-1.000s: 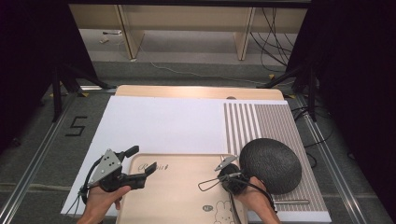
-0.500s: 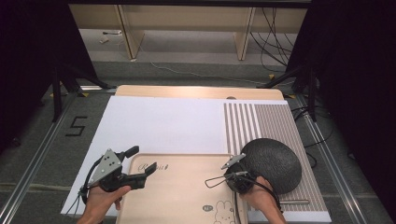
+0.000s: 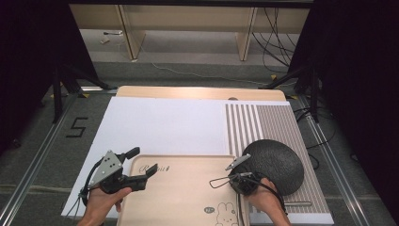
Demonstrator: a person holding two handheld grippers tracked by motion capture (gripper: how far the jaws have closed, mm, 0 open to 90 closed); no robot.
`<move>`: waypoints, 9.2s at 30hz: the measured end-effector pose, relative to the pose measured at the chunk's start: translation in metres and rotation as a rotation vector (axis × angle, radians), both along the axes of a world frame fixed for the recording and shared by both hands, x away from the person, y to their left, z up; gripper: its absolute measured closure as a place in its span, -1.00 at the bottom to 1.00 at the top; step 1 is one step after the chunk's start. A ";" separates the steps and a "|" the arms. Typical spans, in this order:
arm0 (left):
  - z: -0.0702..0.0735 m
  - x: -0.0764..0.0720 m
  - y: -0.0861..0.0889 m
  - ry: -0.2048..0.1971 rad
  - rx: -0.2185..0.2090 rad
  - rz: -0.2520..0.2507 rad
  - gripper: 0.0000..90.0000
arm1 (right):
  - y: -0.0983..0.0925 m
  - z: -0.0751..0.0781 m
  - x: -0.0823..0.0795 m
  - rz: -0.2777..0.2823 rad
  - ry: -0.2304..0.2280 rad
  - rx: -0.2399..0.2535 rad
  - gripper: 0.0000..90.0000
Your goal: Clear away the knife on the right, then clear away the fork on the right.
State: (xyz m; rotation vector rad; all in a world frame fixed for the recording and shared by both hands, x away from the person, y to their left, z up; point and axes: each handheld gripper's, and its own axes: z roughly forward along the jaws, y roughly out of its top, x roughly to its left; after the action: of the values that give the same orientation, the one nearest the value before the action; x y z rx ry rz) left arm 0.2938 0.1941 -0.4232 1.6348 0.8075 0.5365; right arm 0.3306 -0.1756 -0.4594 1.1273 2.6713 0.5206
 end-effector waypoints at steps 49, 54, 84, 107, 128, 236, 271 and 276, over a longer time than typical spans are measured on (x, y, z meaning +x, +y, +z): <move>0.001 -0.001 0.001 0.000 -0.005 -0.003 -0.64 | -0.083 0.048 -0.025 -0.134 -0.081 0.469 -0.49; 0.001 0.000 0.000 0.000 -0.004 -0.002 -0.65 | -0.089 0.049 -0.031 -0.154 -0.104 0.476 -0.50; 0.000 0.002 0.001 0.006 -0.006 0.003 -0.65 | -0.118 0.039 -0.058 -0.221 -0.115 0.415 -0.60; 0.000 0.002 0.001 0.003 0.001 0.005 -0.65 | -0.135 0.027 -0.066 -0.258 -0.049 0.263 -0.57; 0.000 -0.002 0.003 -0.002 0.002 0.010 -0.65 | -0.145 0.020 -0.066 -0.271 0.044 0.107 -0.53; -0.002 -0.001 -0.001 -0.001 0.018 -0.003 -0.64 | -0.095 0.028 -0.064 0.134 0.048 0.096 0.89; -0.001 -0.002 -0.001 -0.006 0.017 -0.001 -0.64 | -0.001 0.038 -0.056 0.164 0.069 0.340 0.89; -0.001 -0.001 0.000 -0.007 0.019 0.000 -0.64 | 0.012 0.033 -0.055 0.183 0.088 0.317 0.89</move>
State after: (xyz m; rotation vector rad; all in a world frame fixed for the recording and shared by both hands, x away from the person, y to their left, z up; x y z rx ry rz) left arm 0.2923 0.1940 -0.4244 1.6495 0.8000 0.5510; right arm 0.2754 -0.1633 -0.4259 1.0028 2.8561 0.9769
